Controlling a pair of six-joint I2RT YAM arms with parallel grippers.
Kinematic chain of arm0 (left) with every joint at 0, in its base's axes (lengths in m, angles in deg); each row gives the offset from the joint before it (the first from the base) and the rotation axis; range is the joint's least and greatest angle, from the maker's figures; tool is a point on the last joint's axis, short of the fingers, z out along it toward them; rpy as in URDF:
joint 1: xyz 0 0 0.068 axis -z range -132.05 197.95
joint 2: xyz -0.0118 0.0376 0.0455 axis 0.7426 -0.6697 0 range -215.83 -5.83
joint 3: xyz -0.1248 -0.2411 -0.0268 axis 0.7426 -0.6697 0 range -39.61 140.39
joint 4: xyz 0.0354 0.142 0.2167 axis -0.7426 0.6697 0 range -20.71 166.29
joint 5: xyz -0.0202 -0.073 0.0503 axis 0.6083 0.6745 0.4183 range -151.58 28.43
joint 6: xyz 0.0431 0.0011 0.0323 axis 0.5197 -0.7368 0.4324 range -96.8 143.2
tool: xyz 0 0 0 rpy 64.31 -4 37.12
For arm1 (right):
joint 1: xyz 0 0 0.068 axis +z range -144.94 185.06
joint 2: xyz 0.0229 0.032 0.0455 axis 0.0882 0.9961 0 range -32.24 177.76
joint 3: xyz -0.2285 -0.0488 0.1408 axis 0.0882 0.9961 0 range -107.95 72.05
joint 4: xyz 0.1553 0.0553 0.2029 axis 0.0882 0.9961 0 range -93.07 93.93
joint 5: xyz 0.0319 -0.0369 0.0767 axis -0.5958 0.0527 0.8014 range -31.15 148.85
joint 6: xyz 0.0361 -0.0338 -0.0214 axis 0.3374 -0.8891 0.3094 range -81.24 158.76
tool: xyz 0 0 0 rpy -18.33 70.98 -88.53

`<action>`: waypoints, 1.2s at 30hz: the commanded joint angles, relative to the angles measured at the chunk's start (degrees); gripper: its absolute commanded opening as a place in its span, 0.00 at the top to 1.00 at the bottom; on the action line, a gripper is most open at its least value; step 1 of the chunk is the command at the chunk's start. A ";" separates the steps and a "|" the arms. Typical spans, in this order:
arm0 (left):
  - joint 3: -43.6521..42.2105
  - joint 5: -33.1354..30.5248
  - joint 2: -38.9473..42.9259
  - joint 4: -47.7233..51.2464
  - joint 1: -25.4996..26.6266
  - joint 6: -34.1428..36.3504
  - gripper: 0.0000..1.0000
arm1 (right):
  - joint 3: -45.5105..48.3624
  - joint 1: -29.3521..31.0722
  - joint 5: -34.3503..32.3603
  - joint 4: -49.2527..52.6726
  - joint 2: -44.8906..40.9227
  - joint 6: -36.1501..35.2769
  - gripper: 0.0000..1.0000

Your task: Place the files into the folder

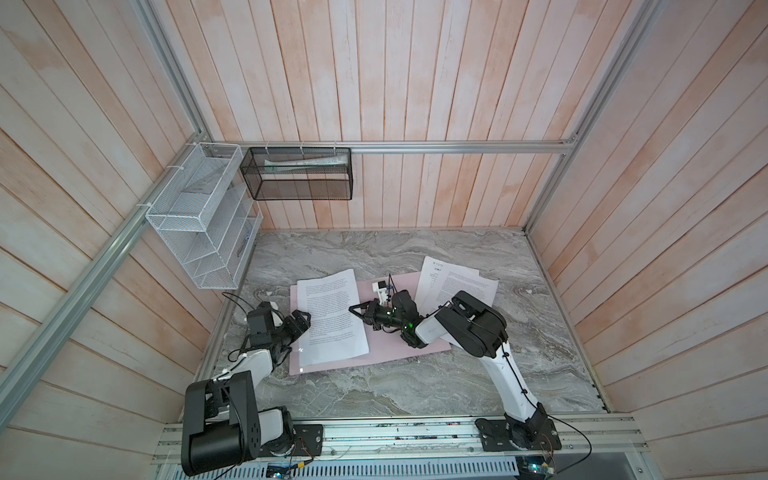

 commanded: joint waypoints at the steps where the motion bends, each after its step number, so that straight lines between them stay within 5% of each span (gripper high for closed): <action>1: -0.47 0.53 -0.58 -0.49 -0.05 0.01 0.10 | 0.65 0.94 -0.79 2.03 -0.57 0.07 1.00; 4: -0.43 0.53 -0.50 -0.44 -0.10 0.01 0.10 | -0.55 0.85 -0.61 13.39 -4.06 -6.60 0.97; 8: -0.48 0.53 -0.59 -0.49 -0.10 0.01 0.10 | -0.53 0.86 -0.18 24.34 -9.01 -13.60 0.67; 14: -0.55 0.53 -0.55 -0.69 -0.08 0.01 0.10 | 3.37 0.75 2.34 29.41 -13.14 -16.17 0.63; 20: -0.72 0.53 -0.16 -0.80 -0.08 0.01 0.10 | 6.30 0.71 4.79 29.33 -14.71 -15.95 0.66; 33: -1.17 0.53 0.59 -1.05 -0.07 -0.13 0.10 | 9.16 0.86 6.77 26.21 -15.45 -12.79 1.00; 36: -1.34 0.44 0.72 -1.09 -0.10 -0.16 0.10 | 9.53 0.88 6.75 25.85 -15.55 -12.33 1.00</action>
